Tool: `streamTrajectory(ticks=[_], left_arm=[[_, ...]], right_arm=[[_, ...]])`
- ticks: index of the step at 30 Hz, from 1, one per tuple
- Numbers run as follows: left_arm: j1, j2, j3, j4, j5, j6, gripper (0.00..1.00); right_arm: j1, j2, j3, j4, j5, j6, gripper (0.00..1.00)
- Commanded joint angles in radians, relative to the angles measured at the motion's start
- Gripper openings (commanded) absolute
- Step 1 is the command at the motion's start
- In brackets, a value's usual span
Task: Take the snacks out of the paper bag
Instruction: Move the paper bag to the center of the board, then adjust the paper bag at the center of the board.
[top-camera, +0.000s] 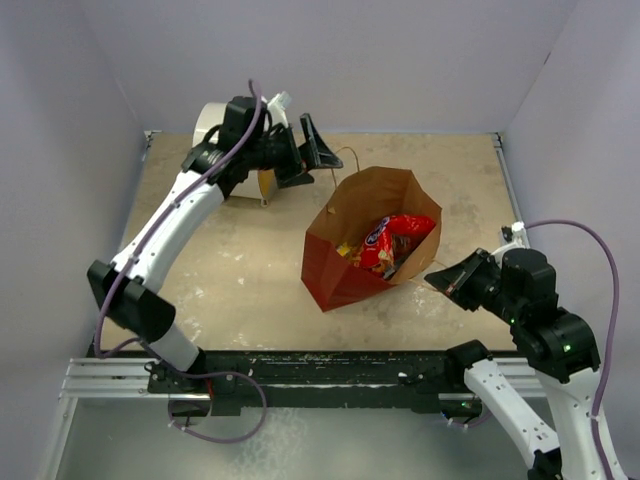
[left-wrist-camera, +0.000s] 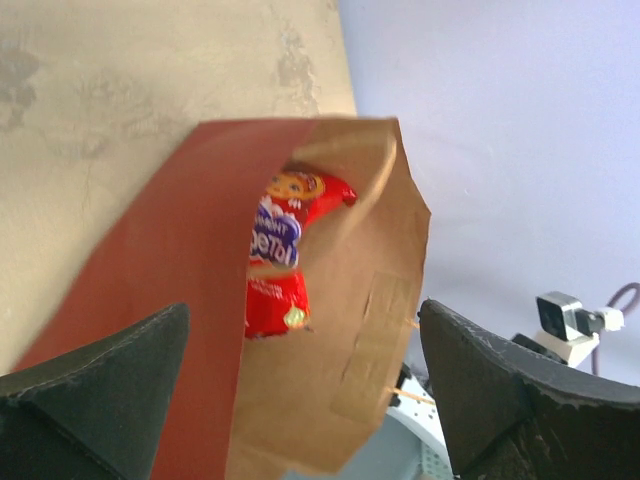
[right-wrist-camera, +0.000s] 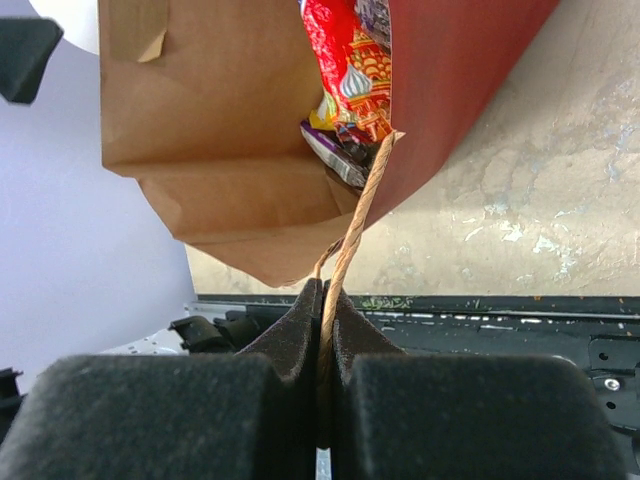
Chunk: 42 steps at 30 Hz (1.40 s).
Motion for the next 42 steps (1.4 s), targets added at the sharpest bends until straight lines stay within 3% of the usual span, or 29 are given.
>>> streamTrajectory(ticks=[1,5,9,13,23,27,30,34,39,42], left_arm=[[-0.009,0.106,0.207,-0.054,0.016,0.173,0.99],[-0.04,0.198,0.279,-0.041,0.006,0.247,0.96],[-0.105,0.229,0.275,0.003,-0.004,0.302,0.71],[-0.16,0.222,0.273,0.005,-0.077,0.389,0.55],[-0.193,0.259,0.323,-0.022,-0.201,0.521,0.39],[-0.189,0.289,0.384,-0.024,-0.191,0.52,0.2],[-0.175,0.302,0.424,-0.026,-0.17,0.491,0.0],[-0.137,0.263,0.394,-0.019,-0.156,0.439,0.0],[-0.042,0.128,0.251,0.014,-0.118,0.352,0.0],[0.022,0.045,0.163,0.01,-0.103,0.317,0.0]], right_arm=[[0.008,-0.047,0.059,0.001,0.052,0.041,0.02],[0.008,-0.081,0.03,0.01,0.074,0.09,0.02],[0.008,-0.089,0.038,-0.013,0.095,0.098,0.03],[0.008,-0.086,0.07,-0.047,0.124,0.098,0.05],[0.008,-0.009,0.103,-0.024,0.167,0.04,0.06],[0.008,0.04,0.106,0.011,0.165,0.008,0.07],[0.008,0.076,0.11,0.049,0.141,-0.04,0.08],[0.008,0.117,0.137,0.068,0.096,-0.159,0.09],[0.008,0.179,0.167,0.087,0.033,-0.319,0.09],[0.008,0.249,0.181,0.133,-0.096,-0.411,0.08]])
